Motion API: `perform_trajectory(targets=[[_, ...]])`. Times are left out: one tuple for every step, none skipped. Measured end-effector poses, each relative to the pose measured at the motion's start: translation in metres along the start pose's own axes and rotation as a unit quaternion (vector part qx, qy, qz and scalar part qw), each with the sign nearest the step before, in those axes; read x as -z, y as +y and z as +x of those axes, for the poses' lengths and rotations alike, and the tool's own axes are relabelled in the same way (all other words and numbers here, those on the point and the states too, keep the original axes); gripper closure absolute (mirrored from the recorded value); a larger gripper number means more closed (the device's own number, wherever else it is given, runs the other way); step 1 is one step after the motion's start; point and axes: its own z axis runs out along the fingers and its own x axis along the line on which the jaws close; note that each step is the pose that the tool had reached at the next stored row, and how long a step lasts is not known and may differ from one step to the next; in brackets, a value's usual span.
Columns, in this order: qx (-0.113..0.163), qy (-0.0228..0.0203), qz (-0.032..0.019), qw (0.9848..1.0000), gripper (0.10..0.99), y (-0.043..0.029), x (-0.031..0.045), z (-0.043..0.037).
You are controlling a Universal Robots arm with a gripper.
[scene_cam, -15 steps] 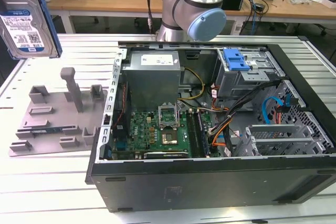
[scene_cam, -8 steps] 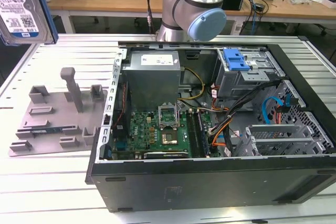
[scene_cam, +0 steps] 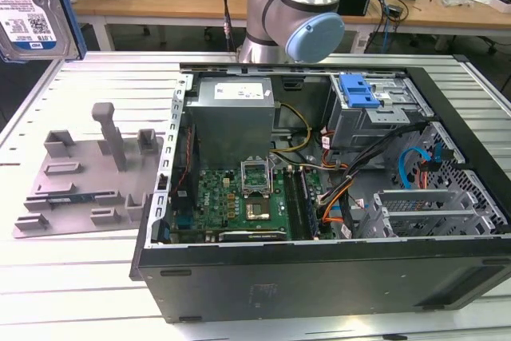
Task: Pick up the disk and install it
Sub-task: 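Pick up the disk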
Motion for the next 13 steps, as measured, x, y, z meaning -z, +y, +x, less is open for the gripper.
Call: perform_trajectory(targets=[[0.000,0.0000,0.0000,1.0000,0.718,0.0000,0.0000,0.0000],[0.000,0.0000,0.0000,1.0000,0.718,-0.0004,0.0002,0.0002],[0.000,0.0001,0.0000,1.0000,0.718,-0.0013,0.0005,0.0007],[0.000,0.0000,0.0000,1.0000,0.718,-0.0046,0.0012,0.0028],[0.000,0.0000,-0.0001,1.0000,0.718,-0.0070,0.0017,0.0042],[0.000,0.0000,-0.0002,1.0000,0.718,-0.0094,0.0022,0.0055],[0.000,0.0000,-0.0005,1.0000,0.718,-0.0126,0.0029,0.0072],[0.000,0.0000,-0.0008,1.0000,0.718,-0.0166,0.0038,0.0095],[0.000,-0.0001,-0.0012,1.0000,0.718,-0.0210,0.0047,0.0120],[0.000,-0.0001,-0.0013,1.0000,0.718,-0.0241,0.0051,0.0139],[0.000,-0.0001,-0.0013,1.0000,0.718,-0.0264,0.0054,0.0152],[0.000,-0.0001,-0.0014,1.0000,0.718,-0.0298,0.0058,0.0173],[0.000,-0.0001,-0.0016,1.0000,0.718,-0.0319,0.0061,0.0185]])
